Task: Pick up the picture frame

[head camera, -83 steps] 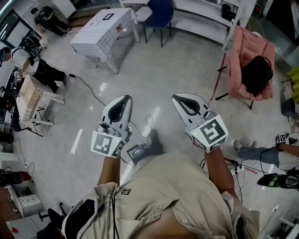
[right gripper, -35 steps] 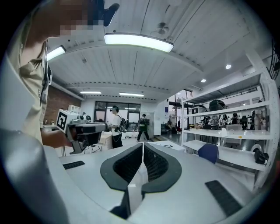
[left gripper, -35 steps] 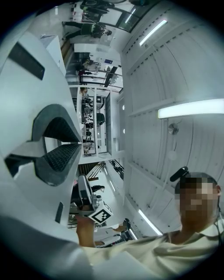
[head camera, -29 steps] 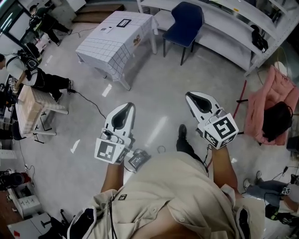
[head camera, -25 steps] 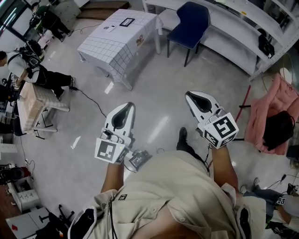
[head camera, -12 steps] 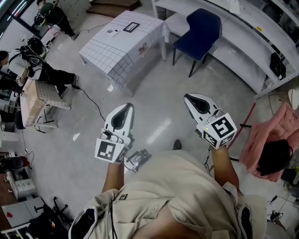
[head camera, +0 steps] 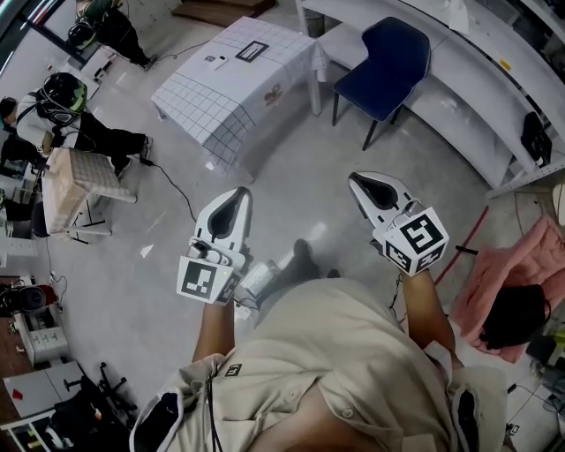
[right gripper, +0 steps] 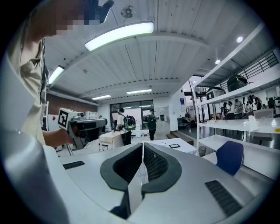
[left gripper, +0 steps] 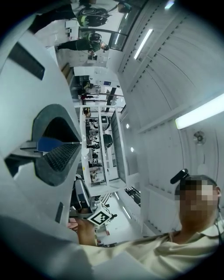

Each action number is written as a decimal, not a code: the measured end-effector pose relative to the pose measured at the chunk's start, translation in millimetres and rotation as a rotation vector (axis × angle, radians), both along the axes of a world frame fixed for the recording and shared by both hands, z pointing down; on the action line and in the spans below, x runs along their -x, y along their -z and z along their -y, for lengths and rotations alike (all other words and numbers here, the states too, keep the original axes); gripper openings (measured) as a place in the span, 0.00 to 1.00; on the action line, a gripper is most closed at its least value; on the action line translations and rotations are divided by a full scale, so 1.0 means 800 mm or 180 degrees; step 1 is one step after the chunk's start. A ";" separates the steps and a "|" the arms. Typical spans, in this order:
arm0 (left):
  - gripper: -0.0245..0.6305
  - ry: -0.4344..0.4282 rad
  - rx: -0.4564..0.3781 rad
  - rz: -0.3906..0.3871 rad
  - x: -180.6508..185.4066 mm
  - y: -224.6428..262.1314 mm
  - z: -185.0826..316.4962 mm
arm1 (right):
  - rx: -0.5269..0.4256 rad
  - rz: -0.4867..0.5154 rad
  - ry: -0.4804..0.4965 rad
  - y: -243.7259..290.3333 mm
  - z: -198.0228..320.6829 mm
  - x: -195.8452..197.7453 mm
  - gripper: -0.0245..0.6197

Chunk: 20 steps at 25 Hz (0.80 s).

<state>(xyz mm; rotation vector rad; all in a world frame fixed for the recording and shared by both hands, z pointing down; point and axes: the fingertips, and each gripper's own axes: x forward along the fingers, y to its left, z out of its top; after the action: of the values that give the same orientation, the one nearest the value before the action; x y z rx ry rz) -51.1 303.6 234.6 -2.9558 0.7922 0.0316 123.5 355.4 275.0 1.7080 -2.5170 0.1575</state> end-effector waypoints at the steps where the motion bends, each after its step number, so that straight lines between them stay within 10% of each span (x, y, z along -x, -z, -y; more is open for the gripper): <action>1: 0.08 0.0024 0.0010 -0.0016 0.001 -0.003 0.008 | 0.0004 -0.0006 0.0012 -0.001 0.005 0.000 0.08; 20: 0.08 0.0045 0.0141 -0.0119 -0.044 -0.027 0.194 | 0.0150 -0.0083 -0.0131 -0.019 0.156 -0.057 0.08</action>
<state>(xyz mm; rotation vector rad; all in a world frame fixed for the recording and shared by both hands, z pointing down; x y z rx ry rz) -16.0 148.3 256.3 -2.9994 0.8292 0.0694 168.7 230.9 289.8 1.7334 -2.4409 0.1945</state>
